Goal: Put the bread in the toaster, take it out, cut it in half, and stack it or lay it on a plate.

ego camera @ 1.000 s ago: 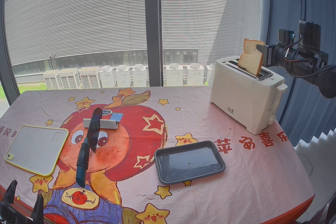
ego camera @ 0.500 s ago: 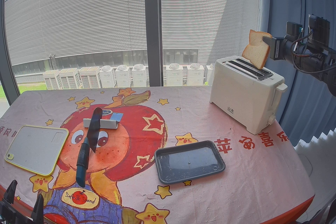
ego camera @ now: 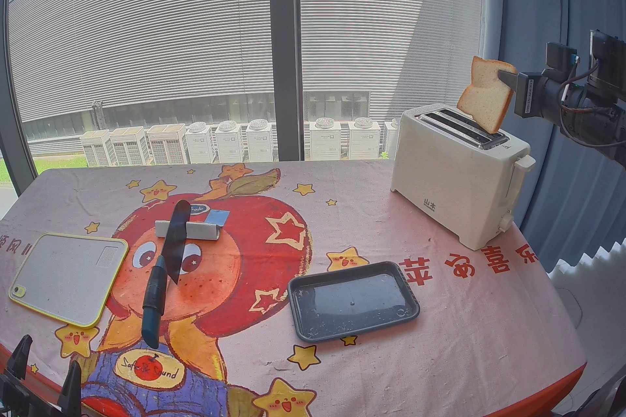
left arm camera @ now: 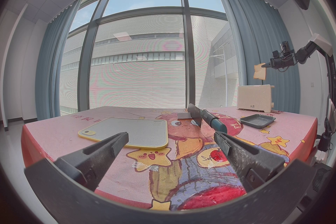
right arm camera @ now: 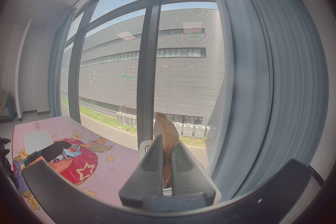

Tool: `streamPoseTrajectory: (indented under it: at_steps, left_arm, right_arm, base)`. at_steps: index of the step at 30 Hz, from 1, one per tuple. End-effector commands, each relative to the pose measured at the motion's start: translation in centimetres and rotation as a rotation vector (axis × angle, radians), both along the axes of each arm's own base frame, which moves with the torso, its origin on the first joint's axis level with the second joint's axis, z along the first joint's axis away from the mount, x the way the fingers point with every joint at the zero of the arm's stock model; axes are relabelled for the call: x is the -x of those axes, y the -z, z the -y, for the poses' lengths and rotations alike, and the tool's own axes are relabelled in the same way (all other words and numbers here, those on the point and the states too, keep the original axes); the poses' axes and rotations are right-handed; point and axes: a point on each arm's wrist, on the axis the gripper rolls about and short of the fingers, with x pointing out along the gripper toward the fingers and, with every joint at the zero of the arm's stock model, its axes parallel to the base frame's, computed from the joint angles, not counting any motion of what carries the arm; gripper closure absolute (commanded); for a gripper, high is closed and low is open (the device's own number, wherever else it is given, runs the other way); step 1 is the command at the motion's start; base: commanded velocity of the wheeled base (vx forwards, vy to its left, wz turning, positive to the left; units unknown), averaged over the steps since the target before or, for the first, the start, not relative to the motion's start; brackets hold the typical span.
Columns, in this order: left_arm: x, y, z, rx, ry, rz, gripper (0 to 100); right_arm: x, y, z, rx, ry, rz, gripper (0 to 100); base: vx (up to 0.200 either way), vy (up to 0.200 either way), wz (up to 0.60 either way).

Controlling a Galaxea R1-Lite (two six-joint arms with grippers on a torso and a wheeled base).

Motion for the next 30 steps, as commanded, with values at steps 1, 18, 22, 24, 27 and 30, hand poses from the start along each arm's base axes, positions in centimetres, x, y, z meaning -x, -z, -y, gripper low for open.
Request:
streamPoseTrajectory:
  at_steps: [1, 18, 22, 24, 27, 30]
  left_arm:
    - [0.0, 0.5, 0.0, 0.0, -0.001, -0.001, 0]
    - [0.0, 0.5, 0.0, 0.0, -0.001, -0.001, 0]
    - [0.0, 0.5, 0.0, 0.0, -0.001, -0.001, 0]
    - [0.0, 0.5, 0.0, 0.0, -0.001, -0.001, 0]
    - [0.0, 0.5, 0.0, 0.0, -0.001, -0.001, 0]
    - [0.0, 0.5, 0.0, 0.0, -0.001, -0.001, 0]
  right_arm:
    - [1.8, -0.5, 0.3, -0.004, -0.012, 0.018, 100]
    - [4.6, 0.1, 0.9, -0.009, -0.022, 0.002, 100]
    - [5.7, 0.3, 0.5, -0.051, -0.053, -0.009, 100]
    - [6.6, 0.6, 0.1, -0.091, -0.074, -0.029, 100]
    - [7.0, 1.2, 0.0, -0.102, -0.082, -0.049, 100]
    - [7.5, 1.4, 0.1, -0.102, -0.083, -0.055, 100]
  base:
    - [-0.2, 0.0, 0.0]
    - [-0.165, 0.0, 0.0]
    - [0.0, 0.0, 0.0]
    - [0.0, 0.0, 0.0]
    - [0.0, 0.0, 0.0]
    - [0.0, 0.0, 0.0]
